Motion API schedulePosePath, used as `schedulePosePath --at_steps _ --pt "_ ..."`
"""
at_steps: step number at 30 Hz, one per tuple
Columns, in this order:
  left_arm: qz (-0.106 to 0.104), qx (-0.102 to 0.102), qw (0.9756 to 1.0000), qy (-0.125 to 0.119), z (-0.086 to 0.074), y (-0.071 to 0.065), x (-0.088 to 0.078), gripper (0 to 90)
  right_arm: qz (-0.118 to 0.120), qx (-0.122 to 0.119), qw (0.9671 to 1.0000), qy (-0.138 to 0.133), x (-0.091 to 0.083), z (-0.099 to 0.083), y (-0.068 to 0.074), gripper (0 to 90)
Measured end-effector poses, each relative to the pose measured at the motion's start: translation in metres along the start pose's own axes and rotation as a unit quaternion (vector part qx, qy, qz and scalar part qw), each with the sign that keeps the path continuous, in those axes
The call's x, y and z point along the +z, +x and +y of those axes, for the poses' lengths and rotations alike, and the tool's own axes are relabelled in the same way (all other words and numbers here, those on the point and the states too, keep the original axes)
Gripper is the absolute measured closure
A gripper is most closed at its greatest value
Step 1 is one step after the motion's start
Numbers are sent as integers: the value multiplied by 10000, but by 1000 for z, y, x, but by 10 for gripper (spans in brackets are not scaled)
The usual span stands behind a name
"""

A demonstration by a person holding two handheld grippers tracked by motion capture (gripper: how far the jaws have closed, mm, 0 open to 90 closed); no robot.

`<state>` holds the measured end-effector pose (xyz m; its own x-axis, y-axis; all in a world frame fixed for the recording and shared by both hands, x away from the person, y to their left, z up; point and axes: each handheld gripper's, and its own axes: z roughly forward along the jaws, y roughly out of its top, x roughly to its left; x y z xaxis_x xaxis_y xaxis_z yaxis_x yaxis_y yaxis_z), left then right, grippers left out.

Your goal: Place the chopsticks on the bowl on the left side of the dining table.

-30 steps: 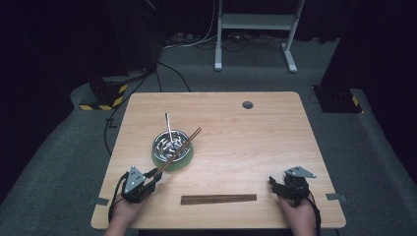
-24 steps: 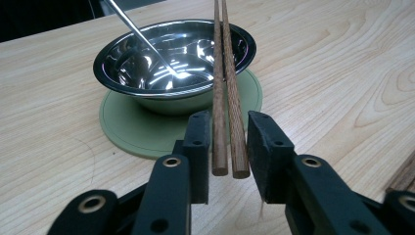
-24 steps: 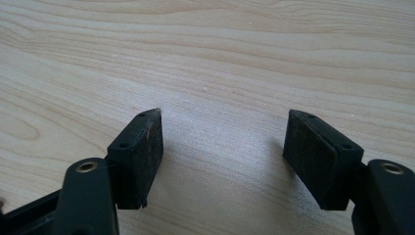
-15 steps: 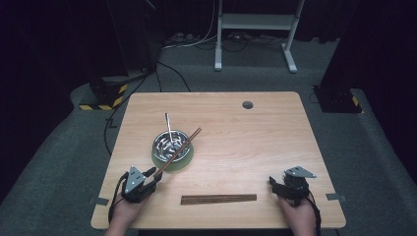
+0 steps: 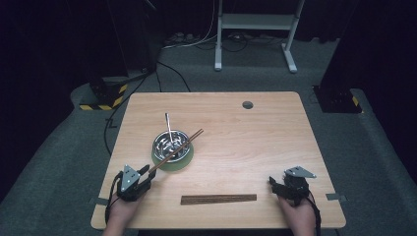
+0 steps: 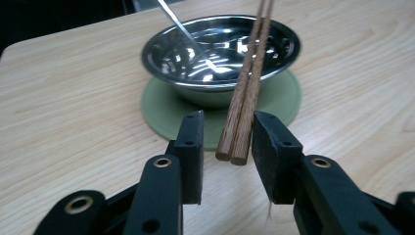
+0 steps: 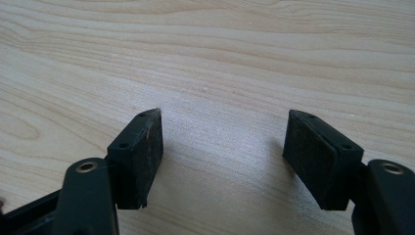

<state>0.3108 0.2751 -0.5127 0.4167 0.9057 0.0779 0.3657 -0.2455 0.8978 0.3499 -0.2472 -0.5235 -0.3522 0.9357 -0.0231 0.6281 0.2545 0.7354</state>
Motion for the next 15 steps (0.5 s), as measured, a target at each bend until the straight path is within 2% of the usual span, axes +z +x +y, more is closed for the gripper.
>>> schedulePosePath --at_steps 1,5,8,9,10,11,15 --pt "60 -134 9999 -3 -1 1 0 638 0 -6 10000 0 0 0 0 309" --pt "379 -8 9992 103 2 1 1 631 -1 -2 10000 0 0 0 0 309" --pt "515 -76 9984 207 3 2 3 616 0 0 10000 0 0 0 0 309" --pt "524 -178 9983 205 3 2 5 612 0 1 10000 1 0 0 0 309" --pt "627 -80 9976 269 4 4 5 608 0 -2 10000 0 0 0 0 308" --pt "744 -93 9965 356 6 5 5 606 1 1 10000 1 0 0 0 309" --pt "866 -273 9947 488 13 12 6 606 53 -18 10000 61 -1 0 -1 308"
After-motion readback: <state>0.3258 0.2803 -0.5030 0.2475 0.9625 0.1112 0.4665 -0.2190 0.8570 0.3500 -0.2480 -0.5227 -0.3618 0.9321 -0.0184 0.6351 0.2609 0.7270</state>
